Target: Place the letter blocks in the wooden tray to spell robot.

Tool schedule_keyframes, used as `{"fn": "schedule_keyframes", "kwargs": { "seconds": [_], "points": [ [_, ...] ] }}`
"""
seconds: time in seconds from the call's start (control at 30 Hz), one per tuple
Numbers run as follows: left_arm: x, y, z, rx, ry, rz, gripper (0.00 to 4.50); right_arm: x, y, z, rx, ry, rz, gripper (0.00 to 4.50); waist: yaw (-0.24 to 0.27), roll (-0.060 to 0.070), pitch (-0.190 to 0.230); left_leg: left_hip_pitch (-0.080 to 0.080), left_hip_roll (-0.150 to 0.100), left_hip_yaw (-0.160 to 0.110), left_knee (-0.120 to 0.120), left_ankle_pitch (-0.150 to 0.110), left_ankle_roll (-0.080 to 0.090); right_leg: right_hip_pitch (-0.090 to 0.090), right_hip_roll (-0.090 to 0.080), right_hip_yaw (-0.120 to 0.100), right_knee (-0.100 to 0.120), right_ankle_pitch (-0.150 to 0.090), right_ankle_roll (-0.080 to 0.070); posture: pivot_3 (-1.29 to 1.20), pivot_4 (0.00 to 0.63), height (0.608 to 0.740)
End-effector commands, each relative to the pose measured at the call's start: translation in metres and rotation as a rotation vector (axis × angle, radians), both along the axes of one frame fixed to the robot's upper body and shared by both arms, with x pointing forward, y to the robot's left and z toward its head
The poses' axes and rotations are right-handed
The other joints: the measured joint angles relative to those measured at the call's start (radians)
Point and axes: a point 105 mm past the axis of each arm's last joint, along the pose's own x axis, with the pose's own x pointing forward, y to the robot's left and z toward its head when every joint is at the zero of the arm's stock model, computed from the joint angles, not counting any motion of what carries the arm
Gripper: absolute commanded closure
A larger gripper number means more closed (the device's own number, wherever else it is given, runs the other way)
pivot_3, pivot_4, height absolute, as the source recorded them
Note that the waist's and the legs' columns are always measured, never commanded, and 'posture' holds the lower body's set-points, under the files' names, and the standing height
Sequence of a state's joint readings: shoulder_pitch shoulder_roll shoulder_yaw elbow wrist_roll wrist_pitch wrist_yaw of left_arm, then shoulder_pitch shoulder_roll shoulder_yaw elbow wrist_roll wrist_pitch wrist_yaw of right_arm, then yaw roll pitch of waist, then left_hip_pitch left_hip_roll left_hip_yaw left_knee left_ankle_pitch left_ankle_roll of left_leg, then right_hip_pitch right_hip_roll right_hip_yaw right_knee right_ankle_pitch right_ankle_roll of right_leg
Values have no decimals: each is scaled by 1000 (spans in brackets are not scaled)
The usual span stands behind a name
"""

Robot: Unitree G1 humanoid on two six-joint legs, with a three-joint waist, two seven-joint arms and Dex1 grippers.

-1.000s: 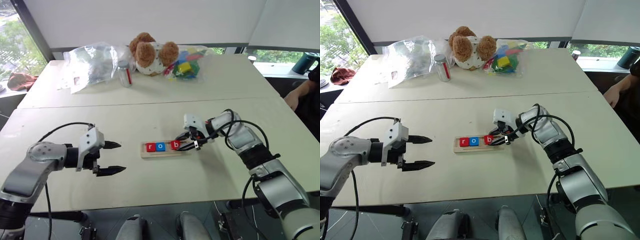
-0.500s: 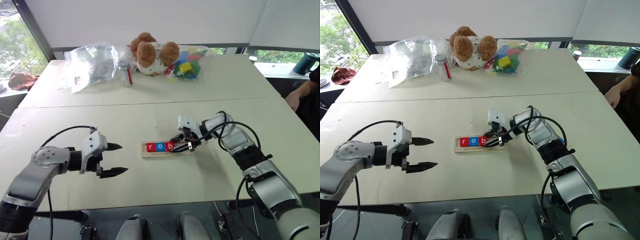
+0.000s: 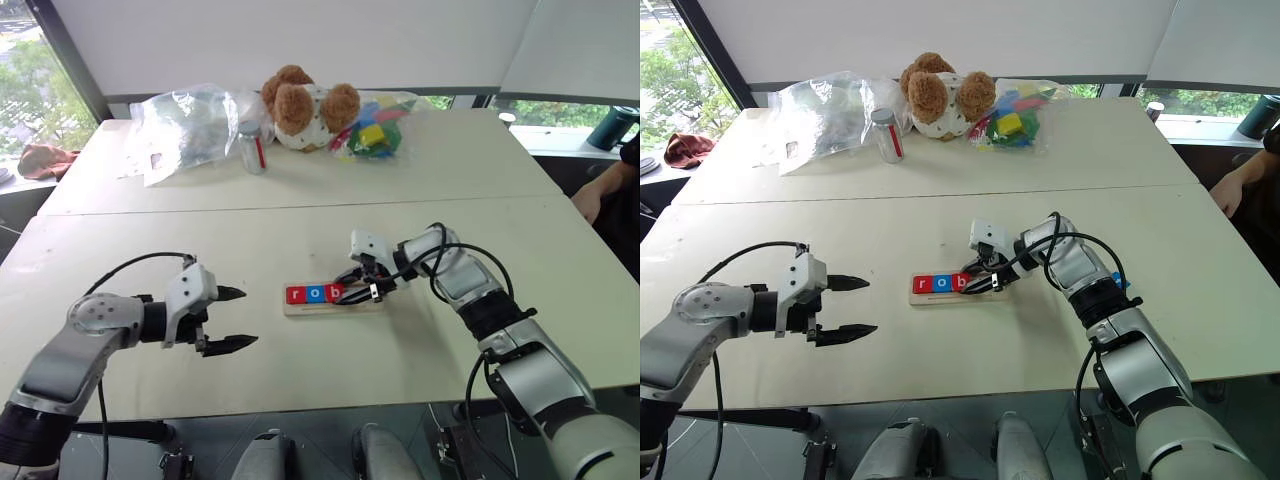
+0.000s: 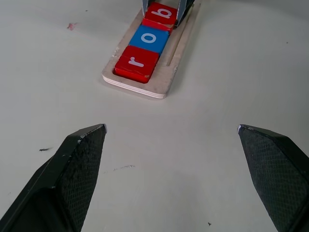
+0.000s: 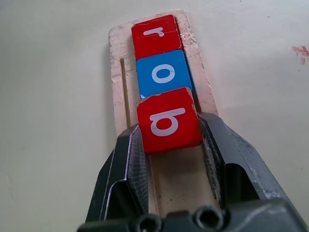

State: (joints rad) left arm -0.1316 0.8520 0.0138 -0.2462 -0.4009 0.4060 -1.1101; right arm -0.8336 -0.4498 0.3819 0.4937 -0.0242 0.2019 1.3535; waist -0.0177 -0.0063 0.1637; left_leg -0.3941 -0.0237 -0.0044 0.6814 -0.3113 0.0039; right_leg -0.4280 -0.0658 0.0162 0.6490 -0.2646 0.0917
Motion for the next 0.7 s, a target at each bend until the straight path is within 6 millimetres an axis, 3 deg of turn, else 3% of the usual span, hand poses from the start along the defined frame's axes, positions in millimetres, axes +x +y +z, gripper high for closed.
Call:
{"fn": "schedule_keyframes", "kwargs": {
  "seconds": [0.03,0.23,0.53,0.7],
  "points": [
    [1,0,4,18,-28,-18,0,4,4,10,19,-25,0,2857,0,0,0,0,0,0,0,0,0,0,0,0,0,0,0,0,150,740],
    [4,0,5,19,-33,-16,0,5,7,17,50,-27,-19,52,0,0,0,1,0,0,0,0,0,1,0,0,0,0,0,0,150,740],
    [4,0,6,15,-32,-15,0,7,2,44,84,-115,-28,52,1,0,0,1,0,0,-1,0,0,0,0,0,0,0,0,0,150,740],
    [5,-9,13,-8,-48,-41,0,23,-28,59,68,-233,-152,52,5,0,0,0,0,0,0,0,0,0,0,0,0,0,0,0,150,740]
  ]
}}
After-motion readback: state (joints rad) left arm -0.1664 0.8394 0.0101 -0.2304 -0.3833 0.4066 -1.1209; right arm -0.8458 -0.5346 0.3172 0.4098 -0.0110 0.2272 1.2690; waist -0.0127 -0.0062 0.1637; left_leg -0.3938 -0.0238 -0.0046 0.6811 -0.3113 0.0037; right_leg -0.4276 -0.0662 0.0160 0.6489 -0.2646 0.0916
